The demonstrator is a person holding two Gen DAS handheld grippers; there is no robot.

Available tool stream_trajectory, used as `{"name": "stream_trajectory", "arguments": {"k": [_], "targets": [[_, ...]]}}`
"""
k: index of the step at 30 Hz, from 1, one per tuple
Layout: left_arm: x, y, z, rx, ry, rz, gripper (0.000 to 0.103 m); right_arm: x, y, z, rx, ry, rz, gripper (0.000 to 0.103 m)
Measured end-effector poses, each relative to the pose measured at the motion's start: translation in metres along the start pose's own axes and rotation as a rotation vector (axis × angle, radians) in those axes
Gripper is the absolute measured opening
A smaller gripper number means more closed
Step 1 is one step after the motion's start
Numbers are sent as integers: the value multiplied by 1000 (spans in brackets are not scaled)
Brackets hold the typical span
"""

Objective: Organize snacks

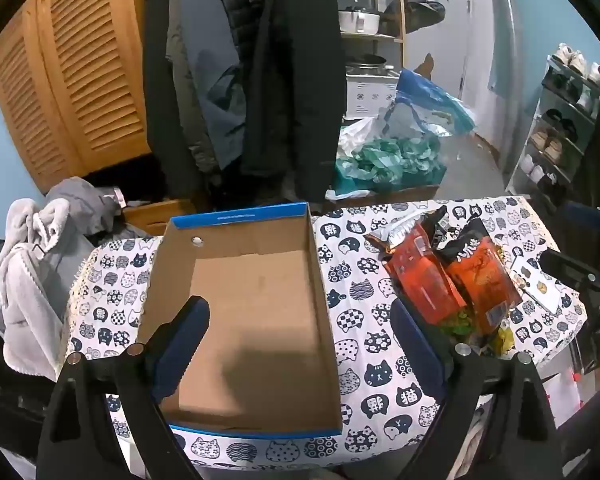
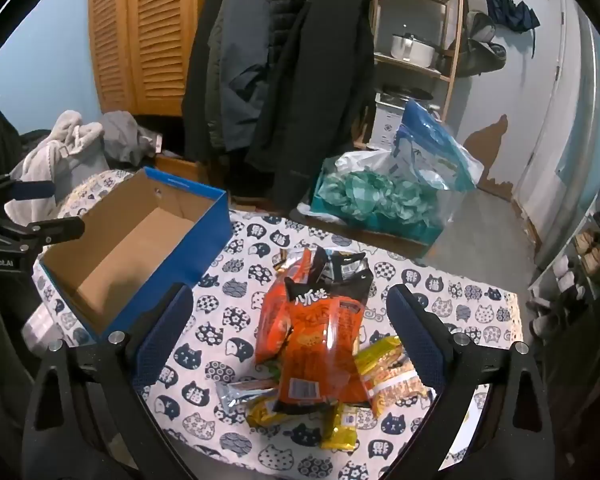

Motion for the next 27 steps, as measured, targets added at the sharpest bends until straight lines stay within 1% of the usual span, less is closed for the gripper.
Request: {"name": "stream_trajectory", "arguments": {"k": [2, 3, 6, 8, 12, 19, 27], "targets": [[-1, 0, 0, -3, 7, 6, 93, -1, 0, 0, 2, -5, 6, 96], [-9, -4, -1, -5, 10, 11, 93, -1, 1, 0, 4, -6, 9, 96], [-17, -7, -1, -9, 14, 16, 93, -2, 2, -1, 5, -7, 20, 96], [-5, -4, 0, -3, -5, 8, 93, -2, -4, 1, 6, -6, 20, 96], [-2, -3, 1, -1, -16, 3, 93, -2, -4, 2, 9, -1, 22, 96], [-1, -1, 1, 1, -19, 0, 93, 2, -5, 2, 17, 8, 12, 96], [0, -4, 5, 26, -30, -17, 93, 3, -6, 3, 22, 13, 11, 96]]}}
Point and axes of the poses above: each gripper's, at about its wrist camera, not at the fingertips, and z roughly the way its jaws point, x to its left, y to its top, the point moved 2 cm from there along z, roughly the way its jaws point, and after that the axes turned 13 degrees about -x, right-handed, at the moved point
